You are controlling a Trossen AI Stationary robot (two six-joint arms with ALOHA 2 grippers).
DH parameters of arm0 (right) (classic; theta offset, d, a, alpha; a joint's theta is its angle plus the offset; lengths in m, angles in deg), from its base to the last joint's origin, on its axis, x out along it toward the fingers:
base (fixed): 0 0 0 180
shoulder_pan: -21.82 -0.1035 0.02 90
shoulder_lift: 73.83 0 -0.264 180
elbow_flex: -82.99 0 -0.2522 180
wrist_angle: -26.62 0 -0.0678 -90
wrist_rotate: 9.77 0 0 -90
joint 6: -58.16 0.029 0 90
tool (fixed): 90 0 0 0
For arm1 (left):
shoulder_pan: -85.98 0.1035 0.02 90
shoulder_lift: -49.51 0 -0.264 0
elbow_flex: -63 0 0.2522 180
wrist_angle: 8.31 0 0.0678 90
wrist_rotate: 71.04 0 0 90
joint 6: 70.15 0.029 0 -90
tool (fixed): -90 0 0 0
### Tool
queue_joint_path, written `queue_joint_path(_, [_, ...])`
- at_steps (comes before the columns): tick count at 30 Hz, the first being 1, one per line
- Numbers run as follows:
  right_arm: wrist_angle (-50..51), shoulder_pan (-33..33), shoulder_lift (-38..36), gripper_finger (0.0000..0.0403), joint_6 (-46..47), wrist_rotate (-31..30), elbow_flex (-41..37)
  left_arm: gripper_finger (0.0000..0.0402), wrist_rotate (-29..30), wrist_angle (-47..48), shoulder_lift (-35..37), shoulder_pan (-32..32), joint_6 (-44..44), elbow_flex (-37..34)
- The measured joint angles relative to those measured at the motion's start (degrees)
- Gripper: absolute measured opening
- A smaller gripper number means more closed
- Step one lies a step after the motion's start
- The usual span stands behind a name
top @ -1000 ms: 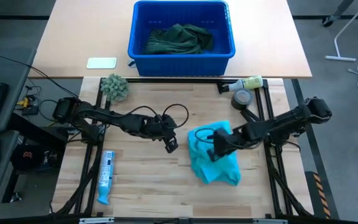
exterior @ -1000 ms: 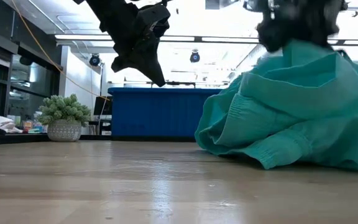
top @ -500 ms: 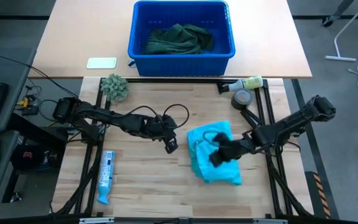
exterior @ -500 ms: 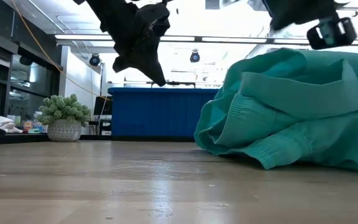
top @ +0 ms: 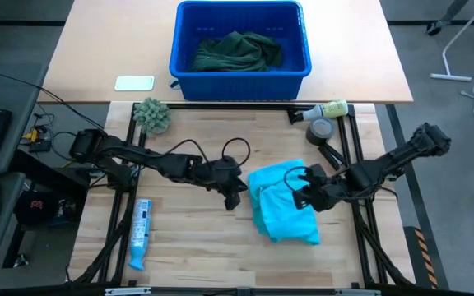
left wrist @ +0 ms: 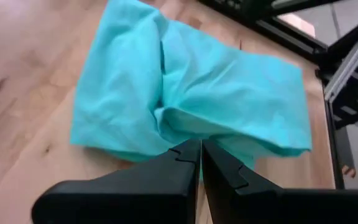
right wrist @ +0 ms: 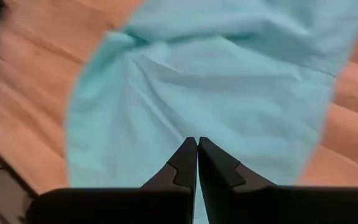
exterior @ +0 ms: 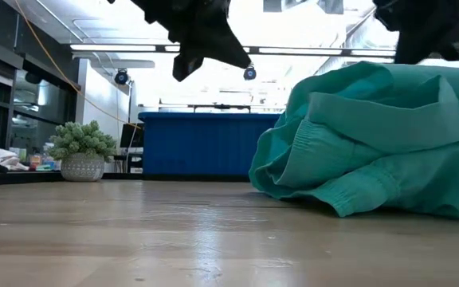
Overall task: Fold laundry
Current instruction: Fold the light blue shorts
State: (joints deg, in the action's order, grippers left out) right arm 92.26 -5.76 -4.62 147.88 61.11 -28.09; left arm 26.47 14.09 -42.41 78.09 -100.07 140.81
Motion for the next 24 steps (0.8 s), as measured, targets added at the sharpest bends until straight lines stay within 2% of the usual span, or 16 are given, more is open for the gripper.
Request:
queue_joint_path(3, [3.31,-1.54,0.0,0.0,1.4,1.71,0.0,0.0,-1.97,-0.42,-0.26,1.52,0.04,0.0])
queue_joint_path(8, [7.48,-3.76,0.0,0.0,1.91,3.28,0.0,0.0,-12.12,-4.53,-2.26,5.02,0.14,0.0])
queue_joint_path(11, [10.0,-4.58,0.0,0.0,2.37,3.28,-0.02,0.0,-14.68,-5.23,-3.55,6.17,-0.34,0.38])
queue_joint_path(14, [12.86,-5.18,0.0,0.0,2.4,3.51,-0.04,0.0,-15.65,-5.0,-4.46,6.52,-0.71,2.67])
queue_joint_path(17, [15.85,-5.79,-0.08,0.0,2.4,3.37,-0.04,0.0,-15.74,-4.51,-4.89,6.48,3.35,7.19])
queue_joint_path(24, [19.62,-7.85,-1.7,0.0,-0.79,3.11,-0.04,0.0,-11.53,6.68,-7.79,7.27,13.36,18.59])
